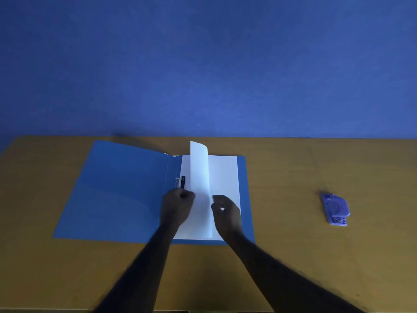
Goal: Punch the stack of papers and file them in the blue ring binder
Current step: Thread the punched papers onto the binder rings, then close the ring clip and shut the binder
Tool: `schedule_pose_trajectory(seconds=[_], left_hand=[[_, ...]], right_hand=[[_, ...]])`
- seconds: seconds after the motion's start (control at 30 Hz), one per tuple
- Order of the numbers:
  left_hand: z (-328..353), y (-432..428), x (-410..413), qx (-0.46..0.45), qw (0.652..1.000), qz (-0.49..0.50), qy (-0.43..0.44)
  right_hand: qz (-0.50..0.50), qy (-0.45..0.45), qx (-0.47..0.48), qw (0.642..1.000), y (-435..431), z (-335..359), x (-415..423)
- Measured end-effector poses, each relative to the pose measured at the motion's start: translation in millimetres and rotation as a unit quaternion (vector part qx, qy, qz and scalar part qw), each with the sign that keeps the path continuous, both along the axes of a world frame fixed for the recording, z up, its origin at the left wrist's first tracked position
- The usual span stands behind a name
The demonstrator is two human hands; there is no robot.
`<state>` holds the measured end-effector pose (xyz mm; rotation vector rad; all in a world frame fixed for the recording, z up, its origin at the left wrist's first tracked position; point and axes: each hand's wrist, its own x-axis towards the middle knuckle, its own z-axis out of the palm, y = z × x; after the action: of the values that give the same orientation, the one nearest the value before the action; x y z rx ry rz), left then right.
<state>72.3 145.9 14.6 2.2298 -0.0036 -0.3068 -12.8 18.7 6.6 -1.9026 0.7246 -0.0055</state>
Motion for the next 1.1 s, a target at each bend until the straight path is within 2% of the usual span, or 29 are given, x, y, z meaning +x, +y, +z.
schedule_pose_trajectory(seconds=[0.1,0.2,0.27,0.43,0.6,0.67,0.77,0.83,0.97,1.03,1.1], left_hand=[[9.5,40.8,20.9,0.081,0.995,0.044,-0.038],[15.8,89.1,42.4,0.158,0.983,0.053,-0.076],[14.3,118.7,53.8,0.208,0.974,0.054,-0.07],[7.1,160.5,68.1,0.335,0.941,0.038,-0.036],[1.9,164.9,70.7,0.365,0.93,0.046,-0.019],[0.9,162.9,70.2,0.368,0.928,0.053,-0.02],[3.3,159.9,68.0,0.361,0.928,0.084,-0.024],[5.6,155.1,64.9,0.329,0.937,0.105,-0.06],[13.6,112.5,50.2,0.199,0.956,0.054,-0.208],[18.0,70.0,36.2,0.125,0.972,-0.003,-0.2],[17.0,27.8,19.4,0.065,0.987,-0.039,-0.142]], right_hand=[[-0.056,0.097,-0.105,0.988,-11.8,-11.9,-2.6],[-0.124,0.212,-0.091,0.965,-19.9,-22.2,-6.0],[-0.129,0.27,-0.09,0.95,-20.9,-29.3,-6.0],[-0.138,0.296,-0.13,0.936,-14.6,-41.2,-1.0],[-0.16,0.315,-0.119,0.928,-13.1,-37.5,5.2],[-0.166,0.303,-0.121,0.931,-14.0,-35.6,5.0],[-0.185,0.224,-0.108,0.951,-17.4,-36.1,1.8],[-0.19,0.178,-0.116,0.959,-19.8,-36.5,-3.2],[-0.177,0.132,-0.145,0.965,-20.3,-34.6,-13.8],[-0.17,0.112,-0.164,0.965,-21.5,-32.3,-17.6],[-0.161,0.097,-0.177,0.966,-21.8,-31.0,-17.9]])
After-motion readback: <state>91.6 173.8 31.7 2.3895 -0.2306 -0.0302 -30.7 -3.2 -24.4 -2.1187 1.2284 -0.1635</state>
